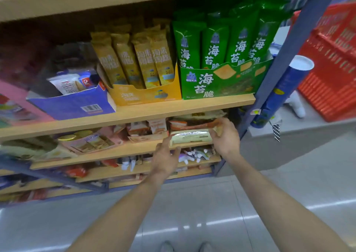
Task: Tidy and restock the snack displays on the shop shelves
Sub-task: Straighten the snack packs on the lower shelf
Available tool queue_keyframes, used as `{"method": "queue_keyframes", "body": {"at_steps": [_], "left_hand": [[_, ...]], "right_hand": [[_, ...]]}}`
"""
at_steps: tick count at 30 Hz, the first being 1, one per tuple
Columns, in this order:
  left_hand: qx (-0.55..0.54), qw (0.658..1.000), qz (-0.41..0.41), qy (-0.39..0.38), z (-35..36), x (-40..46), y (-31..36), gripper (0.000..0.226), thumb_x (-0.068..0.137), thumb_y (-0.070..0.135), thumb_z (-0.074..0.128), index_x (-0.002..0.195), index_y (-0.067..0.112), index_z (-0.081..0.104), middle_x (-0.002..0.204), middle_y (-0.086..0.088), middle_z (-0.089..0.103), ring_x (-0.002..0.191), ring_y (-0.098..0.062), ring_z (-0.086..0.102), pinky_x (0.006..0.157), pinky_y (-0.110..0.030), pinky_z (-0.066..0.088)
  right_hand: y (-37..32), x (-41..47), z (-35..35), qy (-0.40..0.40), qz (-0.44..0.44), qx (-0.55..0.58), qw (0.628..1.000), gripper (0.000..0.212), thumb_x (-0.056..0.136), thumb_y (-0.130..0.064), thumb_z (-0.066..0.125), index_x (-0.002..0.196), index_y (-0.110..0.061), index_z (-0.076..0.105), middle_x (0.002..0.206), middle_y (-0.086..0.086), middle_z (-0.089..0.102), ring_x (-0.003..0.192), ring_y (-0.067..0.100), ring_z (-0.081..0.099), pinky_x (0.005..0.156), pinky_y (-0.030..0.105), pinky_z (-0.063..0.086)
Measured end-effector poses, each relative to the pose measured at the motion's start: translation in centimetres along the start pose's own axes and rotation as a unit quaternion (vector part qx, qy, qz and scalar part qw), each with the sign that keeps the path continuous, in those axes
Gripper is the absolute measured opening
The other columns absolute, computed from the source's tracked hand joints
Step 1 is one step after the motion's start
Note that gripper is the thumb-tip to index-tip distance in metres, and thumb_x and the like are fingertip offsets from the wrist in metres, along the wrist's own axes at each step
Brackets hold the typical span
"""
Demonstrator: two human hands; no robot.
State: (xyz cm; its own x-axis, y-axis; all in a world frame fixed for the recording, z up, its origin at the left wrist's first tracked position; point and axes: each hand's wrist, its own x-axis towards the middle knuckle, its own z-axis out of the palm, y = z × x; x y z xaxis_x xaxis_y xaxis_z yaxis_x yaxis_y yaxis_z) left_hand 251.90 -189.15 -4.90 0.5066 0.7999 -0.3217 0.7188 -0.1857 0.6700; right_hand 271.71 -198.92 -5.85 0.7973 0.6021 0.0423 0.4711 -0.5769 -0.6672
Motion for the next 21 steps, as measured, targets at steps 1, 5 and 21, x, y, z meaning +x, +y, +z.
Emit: {"method": "queue_keyframes", "body": {"at_steps": [1,5,21], "left_hand": [[-0.015,1.0,-0.007,-0.001,0.3,0.5,0.0,0.056,0.103,0.047,0.053,0.155,0.035,0.035,0.152,-0.008,0.047,0.134,-0.027,0.052,0.107,-0.038,0.046],[-0.028,1.0,-0.001,-0.001,1.2,1.7,-0.1,0.054,0.104,0.045,0.053,0.154,0.033,0.036,0.149,-0.007,0.05,0.13,-0.024,0.054,0.101,-0.034,0.045],[-0.309,0.934,-0.176,-0.038,3.0,0.4,1.1,0.041,0.1,0.041,0.063,0.137,0.025,0.054,0.127,-0.004,0.064,0.113,-0.024,0.064,0.094,-0.037,0.055]], "right_hand": [[0.2,1.2,0.2,0.003,-0.019,-0.034,0.999,0.035,0.093,-0.03,0.067,0.12,-0.01,0.058,0.12,0.012,0.061,0.113,0.036,0.055,0.091,0.045,0.049],[0.5,5.7,1.3,-0.036,-0.064,-0.265,0.961,0.032,0.096,-0.037,0.061,0.1,-0.005,0.067,0.103,0.017,0.068,0.105,0.038,0.057,0.098,0.044,0.039],[1.5,-2.2,-4.6,0.071,-0.091,-0.051,0.992,0.037,0.091,-0.02,0.07,0.126,-0.017,0.061,0.117,0.003,0.062,0.108,0.028,0.054,0.078,0.037,0.043]]}}
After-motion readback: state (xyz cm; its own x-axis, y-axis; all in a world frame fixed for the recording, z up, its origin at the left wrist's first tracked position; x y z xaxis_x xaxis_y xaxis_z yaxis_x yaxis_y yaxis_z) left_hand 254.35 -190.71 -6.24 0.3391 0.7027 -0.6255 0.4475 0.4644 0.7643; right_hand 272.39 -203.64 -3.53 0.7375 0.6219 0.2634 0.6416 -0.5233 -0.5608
